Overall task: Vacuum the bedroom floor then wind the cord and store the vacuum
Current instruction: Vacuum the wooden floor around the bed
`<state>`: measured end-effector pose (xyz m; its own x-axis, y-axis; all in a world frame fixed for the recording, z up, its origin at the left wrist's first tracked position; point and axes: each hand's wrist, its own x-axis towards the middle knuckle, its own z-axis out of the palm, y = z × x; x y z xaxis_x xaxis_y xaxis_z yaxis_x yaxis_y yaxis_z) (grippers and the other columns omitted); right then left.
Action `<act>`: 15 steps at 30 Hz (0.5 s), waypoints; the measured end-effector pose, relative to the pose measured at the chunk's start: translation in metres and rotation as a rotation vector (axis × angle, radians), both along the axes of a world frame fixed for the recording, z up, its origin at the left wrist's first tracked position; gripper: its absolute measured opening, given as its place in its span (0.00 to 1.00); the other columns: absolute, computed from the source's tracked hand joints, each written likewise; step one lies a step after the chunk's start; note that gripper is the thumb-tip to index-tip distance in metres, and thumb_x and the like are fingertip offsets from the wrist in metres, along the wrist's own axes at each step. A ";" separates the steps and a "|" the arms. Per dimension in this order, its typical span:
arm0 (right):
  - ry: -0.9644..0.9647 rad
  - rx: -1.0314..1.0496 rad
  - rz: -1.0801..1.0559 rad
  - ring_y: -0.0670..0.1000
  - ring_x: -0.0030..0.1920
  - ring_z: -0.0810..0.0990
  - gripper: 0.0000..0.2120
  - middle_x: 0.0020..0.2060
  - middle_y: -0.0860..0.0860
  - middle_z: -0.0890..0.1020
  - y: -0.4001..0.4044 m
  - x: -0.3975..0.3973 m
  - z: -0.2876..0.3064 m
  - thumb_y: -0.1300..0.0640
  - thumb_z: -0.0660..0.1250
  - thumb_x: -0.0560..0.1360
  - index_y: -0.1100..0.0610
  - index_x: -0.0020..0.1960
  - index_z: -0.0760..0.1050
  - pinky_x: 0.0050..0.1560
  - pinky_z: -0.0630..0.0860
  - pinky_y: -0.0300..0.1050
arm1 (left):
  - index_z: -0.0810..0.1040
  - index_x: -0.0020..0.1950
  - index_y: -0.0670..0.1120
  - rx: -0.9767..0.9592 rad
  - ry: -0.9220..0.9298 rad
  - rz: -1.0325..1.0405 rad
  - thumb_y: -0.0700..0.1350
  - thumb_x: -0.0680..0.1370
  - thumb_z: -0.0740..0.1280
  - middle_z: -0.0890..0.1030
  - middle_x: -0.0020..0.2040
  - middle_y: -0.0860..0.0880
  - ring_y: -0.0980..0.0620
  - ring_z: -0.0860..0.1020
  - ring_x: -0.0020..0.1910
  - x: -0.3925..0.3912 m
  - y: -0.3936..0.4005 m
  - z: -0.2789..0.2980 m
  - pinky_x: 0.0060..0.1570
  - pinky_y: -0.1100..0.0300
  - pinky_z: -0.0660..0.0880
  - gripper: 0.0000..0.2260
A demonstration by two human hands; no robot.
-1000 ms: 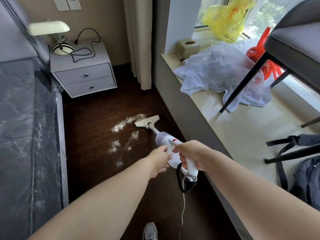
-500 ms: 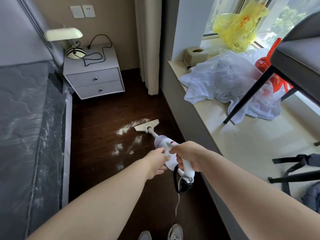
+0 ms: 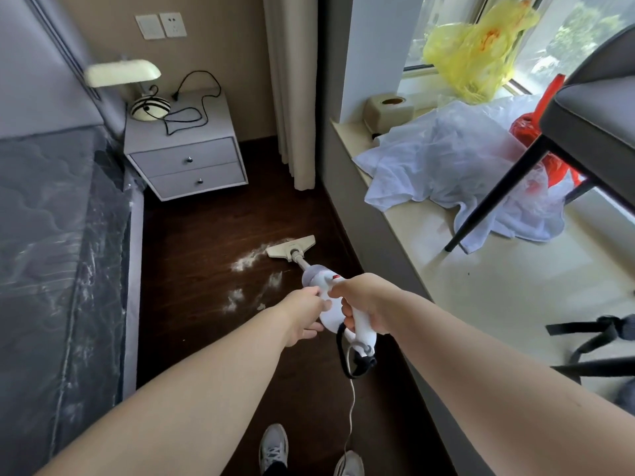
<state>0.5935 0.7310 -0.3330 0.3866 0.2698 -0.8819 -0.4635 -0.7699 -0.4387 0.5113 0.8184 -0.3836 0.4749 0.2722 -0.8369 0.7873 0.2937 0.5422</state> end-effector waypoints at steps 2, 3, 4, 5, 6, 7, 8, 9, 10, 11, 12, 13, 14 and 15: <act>0.005 0.012 0.009 0.49 0.27 0.65 0.07 0.29 0.52 0.68 0.007 0.001 0.001 0.56 0.65 0.77 0.59 0.51 0.73 0.24 0.65 0.37 | 0.57 0.78 0.53 -0.005 -0.004 -0.009 0.40 0.82 0.60 0.65 0.75 0.43 0.42 0.74 0.66 0.001 0.008 0.001 0.64 0.49 0.72 0.26; 0.002 0.013 0.012 0.49 0.27 0.66 0.07 0.29 0.52 0.68 0.010 0.001 0.001 0.57 0.65 0.77 0.59 0.51 0.73 0.24 0.66 0.37 | 0.57 0.78 0.53 -0.006 -0.007 -0.013 0.40 0.82 0.60 0.65 0.75 0.43 0.42 0.74 0.66 0.001 0.012 0.001 0.64 0.49 0.72 0.26; -0.005 0.011 0.017 0.49 0.27 0.66 0.07 0.30 0.52 0.68 0.012 0.002 0.001 0.57 0.65 0.77 0.60 0.51 0.73 0.25 0.66 0.37 | 0.57 0.78 0.53 -0.005 -0.008 -0.013 0.40 0.82 0.60 0.65 0.75 0.43 0.42 0.74 0.66 0.001 0.015 0.001 0.64 0.48 0.71 0.26; -0.006 0.005 0.016 0.49 0.28 0.66 0.07 0.30 0.53 0.69 0.016 0.001 0.001 0.57 0.65 0.77 0.60 0.50 0.73 0.25 0.66 0.38 | 0.57 0.78 0.53 -0.009 -0.006 -0.018 0.40 0.82 0.60 0.65 0.75 0.43 0.42 0.74 0.66 0.000 0.019 0.001 0.65 0.48 0.71 0.26; -0.006 -0.002 0.016 0.49 0.28 0.66 0.07 0.30 0.53 0.69 0.018 0.001 0.001 0.56 0.65 0.76 0.60 0.50 0.73 0.25 0.66 0.38 | 0.57 0.78 0.53 -0.010 -0.004 -0.020 0.40 0.82 0.60 0.65 0.75 0.43 0.42 0.74 0.66 0.000 0.021 0.000 0.64 0.49 0.71 0.26; -0.001 -0.005 0.013 0.49 0.28 0.66 0.07 0.30 0.53 0.69 0.022 0.000 0.002 0.56 0.65 0.76 0.60 0.50 0.73 0.26 0.66 0.38 | 0.57 0.78 0.53 -0.010 -0.003 -0.025 0.40 0.82 0.60 0.65 0.75 0.43 0.42 0.74 0.66 0.000 0.025 0.000 0.64 0.49 0.72 0.26; 0.001 -0.004 0.009 0.49 0.28 0.66 0.07 0.30 0.53 0.69 0.024 0.000 0.002 0.56 0.65 0.76 0.60 0.50 0.73 0.26 0.66 0.38 | 0.57 0.78 0.53 -0.010 -0.003 -0.028 0.40 0.82 0.60 0.65 0.75 0.43 0.42 0.74 0.66 0.000 0.027 0.001 0.64 0.49 0.72 0.26; 0.004 0.001 0.005 0.49 0.28 0.66 0.07 0.30 0.53 0.69 0.027 -0.001 0.001 0.56 0.65 0.76 0.60 0.50 0.73 0.26 0.66 0.38 | 0.57 0.78 0.53 -0.008 -0.005 -0.031 0.40 0.82 0.60 0.65 0.75 0.43 0.42 0.74 0.66 0.000 0.030 0.001 0.64 0.49 0.72 0.26; 0.002 0.006 0.001 0.49 0.28 0.67 0.08 0.30 0.53 0.69 0.028 -0.001 0.001 0.56 0.66 0.76 0.60 0.51 0.73 0.26 0.67 0.38 | 0.57 0.78 0.53 -0.009 -0.006 -0.032 0.40 0.82 0.60 0.66 0.75 0.43 0.42 0.74 0.66 0.000 0.032 0.000 0.64 0.49 0.72 0.26; -0.001 0.009 0.000 0.50 0.28 0.67 0.08 0.31 0.53 0.69 0.030 -0.002 0.001 0.57 0.66 0.76 0.60 0.51 0.73 0.26 0.67 0.38 | 0.57 0.78 0.53 -0.009 -0.005 -0.033 0.40 0.82 0.60 0.66 0.75 0.43 0.42 0.74 0.66 0.000 0.034 0.000 0.64 0.49 0.72 0.26; -0.006 0.009 -0.002 0.50 0.29 0.67 0.08 0.31 0.53 0.69 0.032 -0.003 0.001 0.57 0.66 0.76 0.60 0.52 0.74 0.26 0.67 0.39 | 0.57 0.79 0.53 -0.012 -0.004 -0.035 0.40 0.82 0.60 0.66 0.75 0.43 0.42 0.74 0.66 -0.001 0.036 -0.001 0.64 0.49 0.72 0.26; -0.007 0.007 -0.005 0.50 0.29 0.67 0.09 0.31 0.53 0.69 0.035 -0.004 0.001 0.57 0.65 0.76 0.61 0.54 0.74 0.26 0.67 0.39 | 0.57 0.78 0.53 -0.014 -0.003 -0.036 0.40 0.82 0.61 0.66 0.75 0.43 0.42 0.74 0.66 -0.002 0.038 -0.001 0.64 0.49 0.72 0.26; -0.008 0.006 -0.005 0.49 0.29 0.67 0.10 0.31 0.53 0.69 0.037 -0.005 0.001 0.57 0.65 0.76 0.61 0.55 0.74 0.27 0.67 0.40 | 0.57 0.78 0.53 -0.017 -0.004 -0.035 0.40 0.82 0.61 0.66 0.75 0.44 0.42 0.74 0.66 -0.003 0.040 -0.001 0.64 0.50 0.71 0.27; -0.010 0.006 -0.003 0.49 0.29 0.67 0.11 0.31 0.53 0.69 0.040 -0.006 0.002 0.58 0.65 0.76 0.61 0.56 0.75 0.27 0.67 0.40 | 0.57 0.78 0.53 -0.018 -0.007 -0.035 0.41 0.82 0.61 0.66 0.75 0.44 0.42 0.74 0.66 -0.004 0.042 -0.002 0.64 0.50 0.71 0.27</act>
